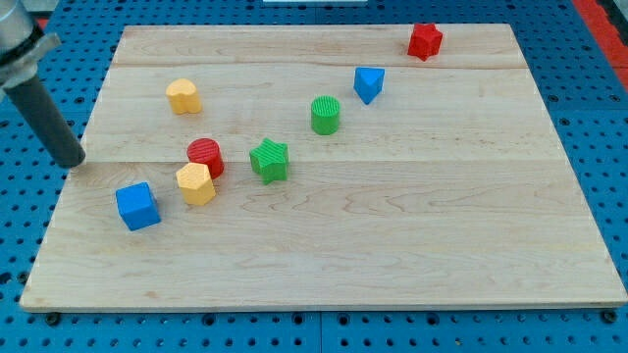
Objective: Adjust the green star in between the red circle and green circle
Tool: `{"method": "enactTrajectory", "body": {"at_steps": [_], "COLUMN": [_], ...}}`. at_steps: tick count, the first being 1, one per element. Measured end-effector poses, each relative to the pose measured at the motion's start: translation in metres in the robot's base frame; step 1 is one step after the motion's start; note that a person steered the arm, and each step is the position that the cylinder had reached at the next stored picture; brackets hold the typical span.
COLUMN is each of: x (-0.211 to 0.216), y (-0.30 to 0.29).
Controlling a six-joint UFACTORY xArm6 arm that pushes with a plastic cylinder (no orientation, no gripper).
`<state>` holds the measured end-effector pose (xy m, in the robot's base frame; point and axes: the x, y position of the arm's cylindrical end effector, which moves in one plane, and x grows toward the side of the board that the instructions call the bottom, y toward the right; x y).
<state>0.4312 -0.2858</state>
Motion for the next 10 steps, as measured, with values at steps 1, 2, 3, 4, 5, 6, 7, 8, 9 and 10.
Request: {"method": "enactTrajectory", "body": {"at_steps": [1,2,3,4,5,6,7,8,9,10], "x": [-0.037,-0.036,-0.03,-0.029,-0.02,-0.01,-0.003,0.001,0.007,-0.008], "y": [0.023,0.068,0.104,0.155,0.155,0.178,0.181,0.2,0.214,0.218]}}
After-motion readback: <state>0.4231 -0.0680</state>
